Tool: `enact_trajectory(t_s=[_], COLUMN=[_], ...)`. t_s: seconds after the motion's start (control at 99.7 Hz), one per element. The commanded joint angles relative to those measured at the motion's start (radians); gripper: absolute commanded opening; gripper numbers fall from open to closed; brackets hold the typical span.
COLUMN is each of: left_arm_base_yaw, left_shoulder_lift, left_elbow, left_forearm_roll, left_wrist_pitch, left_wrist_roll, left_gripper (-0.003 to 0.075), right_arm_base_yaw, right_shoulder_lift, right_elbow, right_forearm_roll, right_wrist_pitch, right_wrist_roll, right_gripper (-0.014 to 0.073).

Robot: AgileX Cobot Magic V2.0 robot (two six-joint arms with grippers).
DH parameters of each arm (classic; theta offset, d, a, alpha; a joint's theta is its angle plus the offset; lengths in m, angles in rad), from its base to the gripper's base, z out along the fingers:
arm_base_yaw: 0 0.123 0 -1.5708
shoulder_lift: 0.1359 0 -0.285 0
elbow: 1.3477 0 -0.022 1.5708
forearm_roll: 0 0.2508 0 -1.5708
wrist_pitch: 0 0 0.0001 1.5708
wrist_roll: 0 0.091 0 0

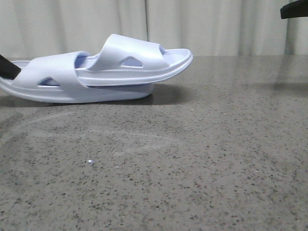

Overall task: Insert blue slippers together front up
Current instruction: 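Lower the stacked slippers onto the table and open both grippers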

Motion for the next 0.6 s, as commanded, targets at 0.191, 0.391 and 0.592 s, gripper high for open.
enact_trajectory(t_s=[0.191, 0.391, 0.592], left_arm_base_yaw=[0.008, 0.083, 0.124], left_shoulder_lift=[-0.047, -0.150, -0.298], left_elbow=[-0.065, -0.162, -0.197], left_forearm_roll=[-0.046, -0.048, -0.044], left_wrist_pitch=[0.083, 0.207, 0.229], left_wrist_roll=[0.078, 0.082, 0.082], left_gripper=[0.0427, 0.0424, 0.0318], right_arm_base_yaw=[-0.007, -0.007, -0.003], right_shoulder_lift=[-0.045, -0.075, -0.143], right_elbow=[-0.031, -0.031, -0.018], right_forearm_roll=[0.036, 0.015, 0.027], right_wrist_pitch=[0.124, 0.123, 0.114], right_wrist_roll=[-0.002, -0.001, -0.001], right_gripper=[0.0244, 0.0244, 0.0059])
